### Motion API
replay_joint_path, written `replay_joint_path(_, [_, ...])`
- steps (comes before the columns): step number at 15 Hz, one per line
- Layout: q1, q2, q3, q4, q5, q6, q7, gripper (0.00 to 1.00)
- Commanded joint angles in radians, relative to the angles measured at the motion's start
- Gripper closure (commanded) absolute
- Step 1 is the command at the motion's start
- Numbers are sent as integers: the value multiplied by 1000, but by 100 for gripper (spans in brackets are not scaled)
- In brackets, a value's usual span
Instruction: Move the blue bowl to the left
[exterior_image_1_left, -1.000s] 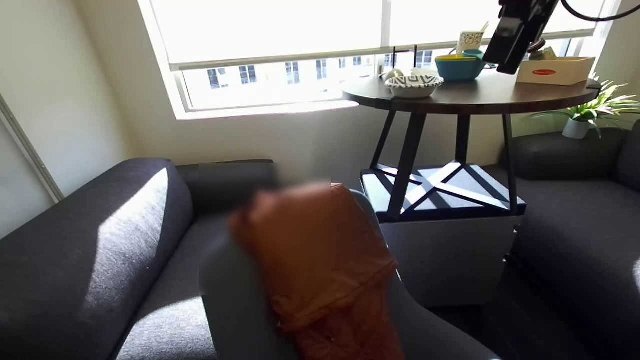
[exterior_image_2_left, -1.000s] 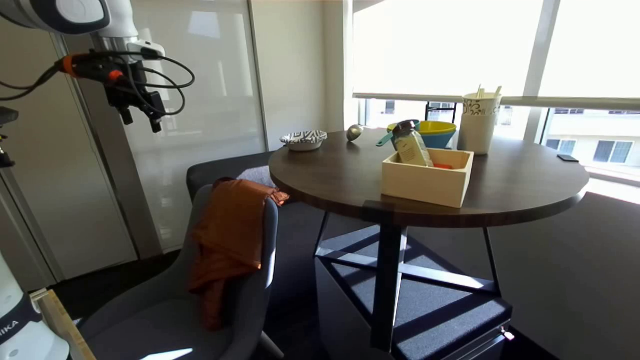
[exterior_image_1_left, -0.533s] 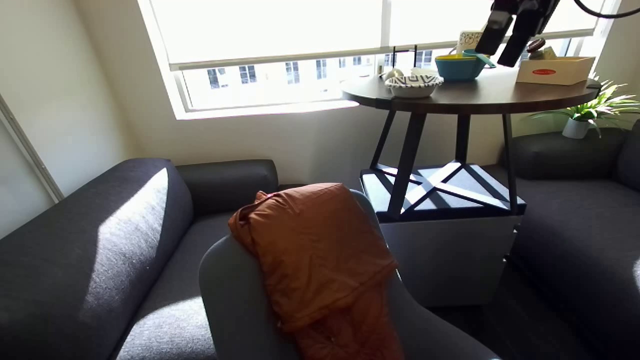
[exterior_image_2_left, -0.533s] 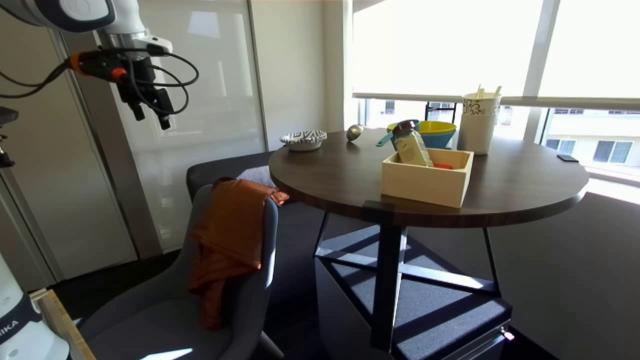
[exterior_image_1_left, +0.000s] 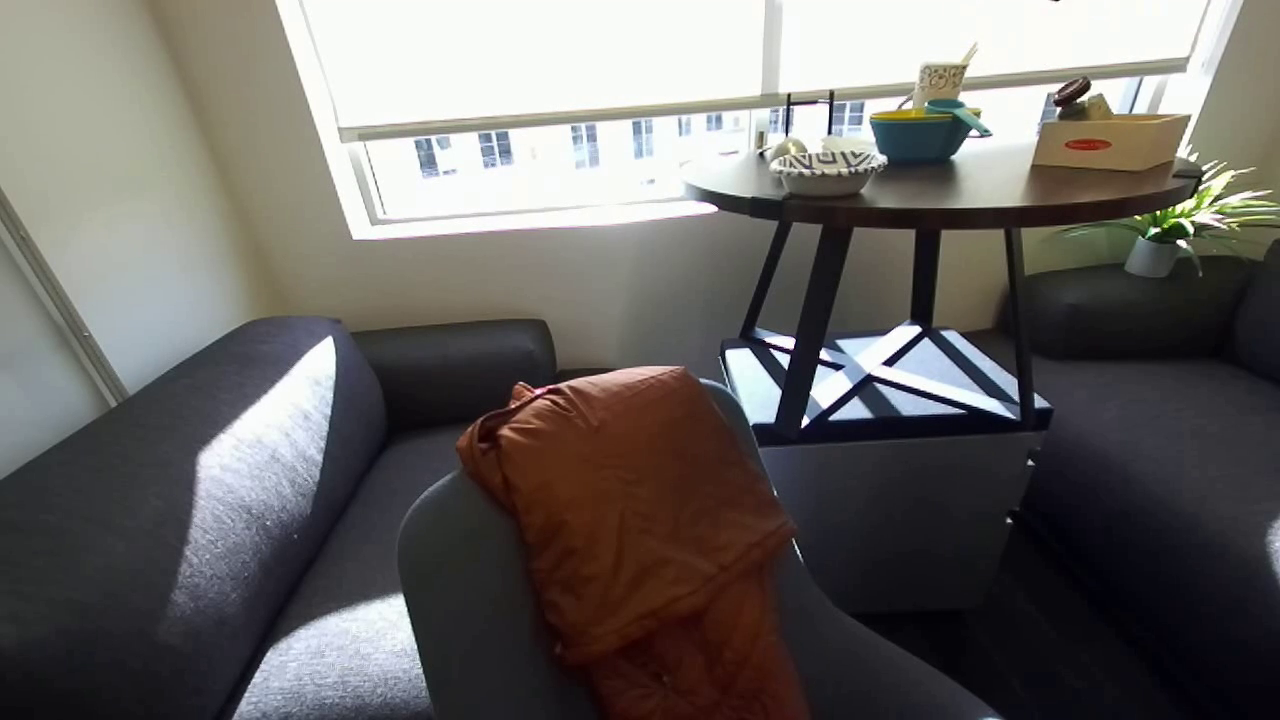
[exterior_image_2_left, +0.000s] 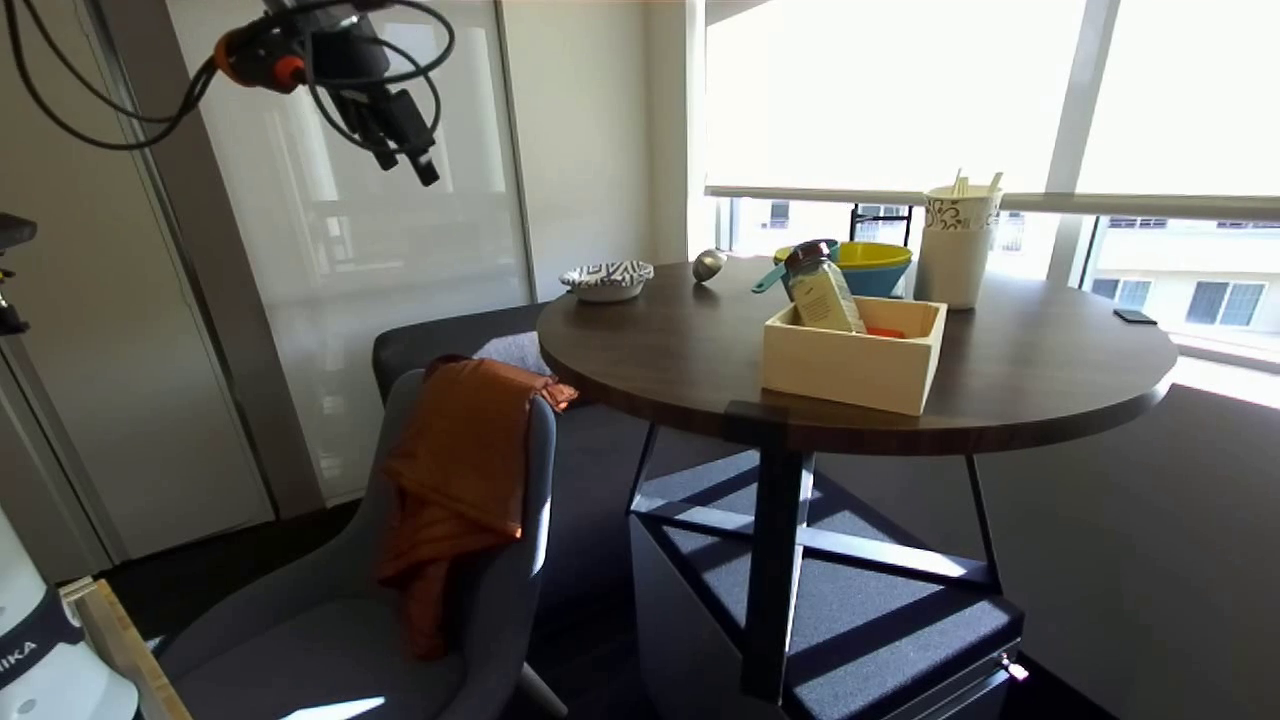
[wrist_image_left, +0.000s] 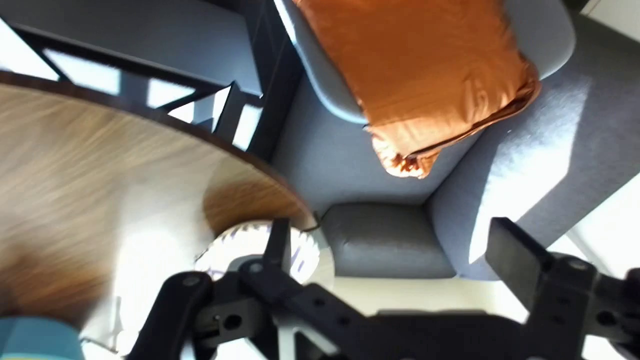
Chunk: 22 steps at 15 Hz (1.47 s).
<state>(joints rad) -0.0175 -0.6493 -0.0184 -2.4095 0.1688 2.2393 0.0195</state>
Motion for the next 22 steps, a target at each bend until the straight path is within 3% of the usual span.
replay_joint_path(1, [-76,71,34,119,-166,48,17,0])
replay_joint_path(6, [-171,166,91,276,-439,52,64,0])
replay_joint_path(7, [-110,101,42,194,-360,55,30,0])
replay_joint_path(18, [-124,129,32,229,-389,49,29,0])
replay_joint_path(22, [-112,217,-66,356,-399,-111,-173,0])
